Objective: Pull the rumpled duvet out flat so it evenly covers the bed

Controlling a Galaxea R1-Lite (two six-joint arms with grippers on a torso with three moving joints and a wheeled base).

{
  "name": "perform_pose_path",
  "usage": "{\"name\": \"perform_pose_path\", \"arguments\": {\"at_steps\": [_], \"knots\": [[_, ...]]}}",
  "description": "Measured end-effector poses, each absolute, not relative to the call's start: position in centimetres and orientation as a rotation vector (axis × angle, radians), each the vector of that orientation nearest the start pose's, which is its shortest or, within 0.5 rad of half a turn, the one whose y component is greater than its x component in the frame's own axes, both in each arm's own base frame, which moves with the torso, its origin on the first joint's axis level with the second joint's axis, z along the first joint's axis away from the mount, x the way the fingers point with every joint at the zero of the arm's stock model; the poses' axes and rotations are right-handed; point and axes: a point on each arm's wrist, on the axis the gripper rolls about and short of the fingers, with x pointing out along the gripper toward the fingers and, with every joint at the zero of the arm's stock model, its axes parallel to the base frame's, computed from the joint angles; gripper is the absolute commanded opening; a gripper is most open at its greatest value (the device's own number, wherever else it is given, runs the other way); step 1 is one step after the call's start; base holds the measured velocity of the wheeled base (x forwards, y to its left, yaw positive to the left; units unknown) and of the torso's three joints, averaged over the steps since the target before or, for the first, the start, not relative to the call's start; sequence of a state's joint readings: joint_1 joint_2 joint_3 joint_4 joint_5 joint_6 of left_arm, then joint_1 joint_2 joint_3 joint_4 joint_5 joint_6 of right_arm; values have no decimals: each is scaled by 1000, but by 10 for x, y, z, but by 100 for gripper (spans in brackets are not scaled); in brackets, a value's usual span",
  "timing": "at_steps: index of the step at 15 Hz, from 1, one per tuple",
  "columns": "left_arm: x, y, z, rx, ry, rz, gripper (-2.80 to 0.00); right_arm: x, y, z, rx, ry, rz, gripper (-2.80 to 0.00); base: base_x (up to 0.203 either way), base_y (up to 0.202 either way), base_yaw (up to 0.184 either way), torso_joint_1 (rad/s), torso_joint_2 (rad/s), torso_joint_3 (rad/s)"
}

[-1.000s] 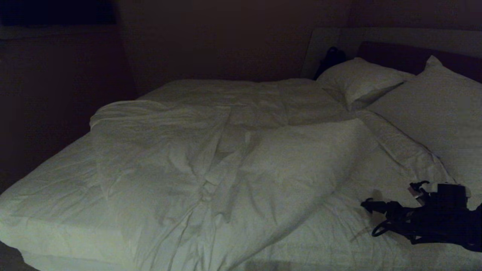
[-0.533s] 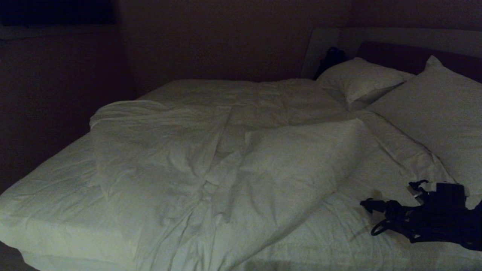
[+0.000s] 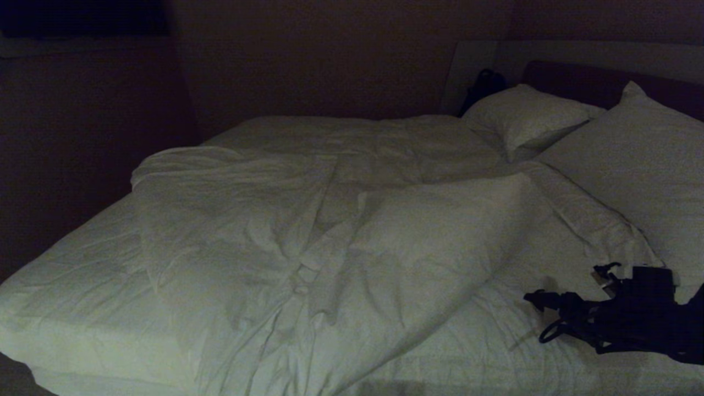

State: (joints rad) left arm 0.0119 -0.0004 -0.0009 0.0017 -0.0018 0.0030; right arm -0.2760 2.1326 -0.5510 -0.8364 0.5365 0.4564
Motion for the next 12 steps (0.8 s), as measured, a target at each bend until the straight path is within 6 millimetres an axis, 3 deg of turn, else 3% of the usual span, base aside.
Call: {"name": "perform_pose_path", "arguments": {"at_steps": [12], "knots": [[-23,0,75,3,1,10,-280,306,-70,12,719,730,103,0,0,0,0,0,0,0]]}}
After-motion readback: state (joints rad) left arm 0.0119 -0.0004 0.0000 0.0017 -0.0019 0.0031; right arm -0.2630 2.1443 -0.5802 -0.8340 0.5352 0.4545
